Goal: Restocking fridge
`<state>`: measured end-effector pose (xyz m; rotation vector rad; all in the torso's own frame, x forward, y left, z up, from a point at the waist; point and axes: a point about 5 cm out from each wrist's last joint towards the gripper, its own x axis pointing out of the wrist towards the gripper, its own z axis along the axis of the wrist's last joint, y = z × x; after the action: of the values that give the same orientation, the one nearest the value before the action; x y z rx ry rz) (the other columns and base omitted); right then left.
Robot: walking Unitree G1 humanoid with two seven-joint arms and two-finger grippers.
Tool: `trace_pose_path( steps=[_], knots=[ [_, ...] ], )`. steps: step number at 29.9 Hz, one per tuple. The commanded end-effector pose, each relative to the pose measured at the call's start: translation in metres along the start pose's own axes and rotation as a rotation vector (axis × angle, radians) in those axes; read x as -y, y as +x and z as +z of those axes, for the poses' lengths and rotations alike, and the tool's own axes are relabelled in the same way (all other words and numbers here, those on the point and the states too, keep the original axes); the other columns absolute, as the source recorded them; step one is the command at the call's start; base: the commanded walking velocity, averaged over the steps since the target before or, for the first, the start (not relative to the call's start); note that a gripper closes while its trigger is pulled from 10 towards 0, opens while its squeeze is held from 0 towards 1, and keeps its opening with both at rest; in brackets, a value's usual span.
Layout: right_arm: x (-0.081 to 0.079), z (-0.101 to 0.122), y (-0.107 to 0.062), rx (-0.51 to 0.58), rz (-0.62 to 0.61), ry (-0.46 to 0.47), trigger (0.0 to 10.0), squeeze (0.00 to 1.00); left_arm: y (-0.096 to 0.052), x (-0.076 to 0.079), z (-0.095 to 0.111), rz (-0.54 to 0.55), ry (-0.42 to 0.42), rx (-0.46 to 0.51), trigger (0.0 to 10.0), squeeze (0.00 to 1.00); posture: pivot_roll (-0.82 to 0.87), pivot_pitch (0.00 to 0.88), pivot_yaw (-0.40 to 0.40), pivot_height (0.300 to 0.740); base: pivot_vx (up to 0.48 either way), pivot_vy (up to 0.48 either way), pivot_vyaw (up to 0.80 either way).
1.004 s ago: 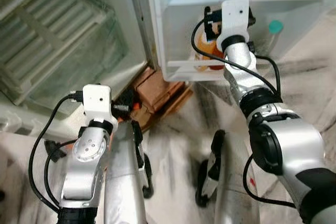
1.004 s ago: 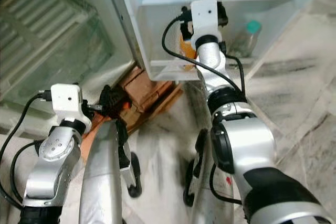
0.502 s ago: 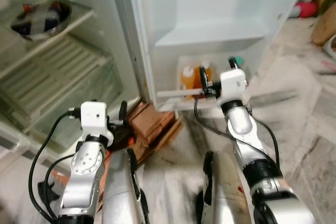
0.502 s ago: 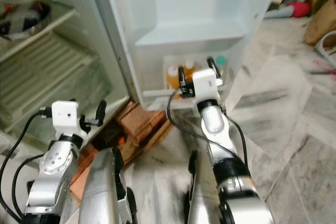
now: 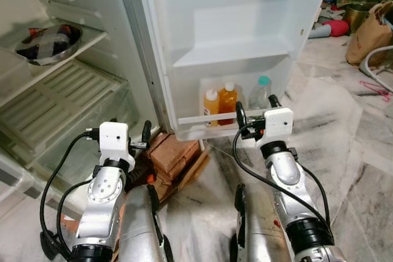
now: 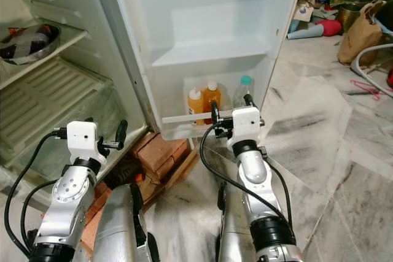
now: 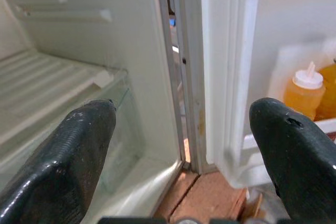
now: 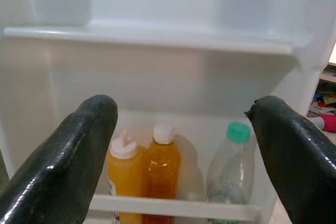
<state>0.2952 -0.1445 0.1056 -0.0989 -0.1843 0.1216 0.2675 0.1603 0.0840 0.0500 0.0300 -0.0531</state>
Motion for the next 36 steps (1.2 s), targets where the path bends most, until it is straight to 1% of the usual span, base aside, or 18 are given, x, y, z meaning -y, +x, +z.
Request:
trace_pose_path(
  steps=[1,3,5,9,14,17,25,31,36],
  knots=[
    [0.002,0.002,-0.003,-0.014,-0.027,0.019,10.0,0.00,0.000,0.001,0.000,0.006,0.012,0.006,10.0,0.00,-0.05,0.000,0.081,0.575,0.000,0.000,0.00],
    [0.004,0.001,-0.005,-0.030,-0.049,0.034,10.0,0.00,-0.003,0.006,-0.001,0.000,0.006,0.005,10.0,0.00,-0.06,0.000,0.081,0.585,0.000,0.000,0.00],
    [0.005,0.000,-0.008,-0.042,-0.051,0.034,10.0,0.00,-0.007,0.013,-0.007,-0.021,-0.004,-0.011,10.0,0.00,-0.06,0.000,0.073,0.600,0.000,0.000,0.00],
    [0.007,0.000,-0.011,-0.053,-0.052,0.035,10.0,0.00,-0.009,0.017,-0.010,-0.036,-0.012,-0.019,10.0,0.00,-0.07,0.000,0.067,0.620,0.000,0.000,0.00],
    [0.011,0.001,-0.014,-0.066,-0.061,0.037,10.0,0.00,-0.009,0.018,-0.012,-0.048,-0.013,-0.021,10.0,0.00,-0.07,0.000,0.059,0.645,0.000,0.000,0.00],
    [0.013,0.000,-0.017,-0.079,-0.071,0.048,10.0,0.00,-0.008,0.016,-0.015,-0.055,-0.001,-0.030,10.0,0.00,-0.08,0.000,0.056,0.665,0.000,0.000,0.00],
    [0.014,0.000,-0.019,-0.090,-0.070,0.051,10.0,0.00,-0.005,0.016,-0.015,-0.053,0.000,-0.028,10.0,0.00,-0.09,0.000,0.054,0.700,0.000,0.000,0.00],
    [0.014,-0.001,-0.019,-0.106,-0.066,0.060,10.0,0.00,-0.005,0.017,-0.016,-0.046,0.003,-0.034,10.0,0.00,-0.08,0.000,0.051,0.740,0.000,0.000,0.00],
    [0.013,-0.004,-0.020,-0.126,-0.060,0.068,10.0,0.00,-0.005,0.016,-0.020,-0.026,0.005,-0.054,10.0,0.00,-0.08,0.000,0.048,0.740,0.000,0.000,0.00]
  ],
)
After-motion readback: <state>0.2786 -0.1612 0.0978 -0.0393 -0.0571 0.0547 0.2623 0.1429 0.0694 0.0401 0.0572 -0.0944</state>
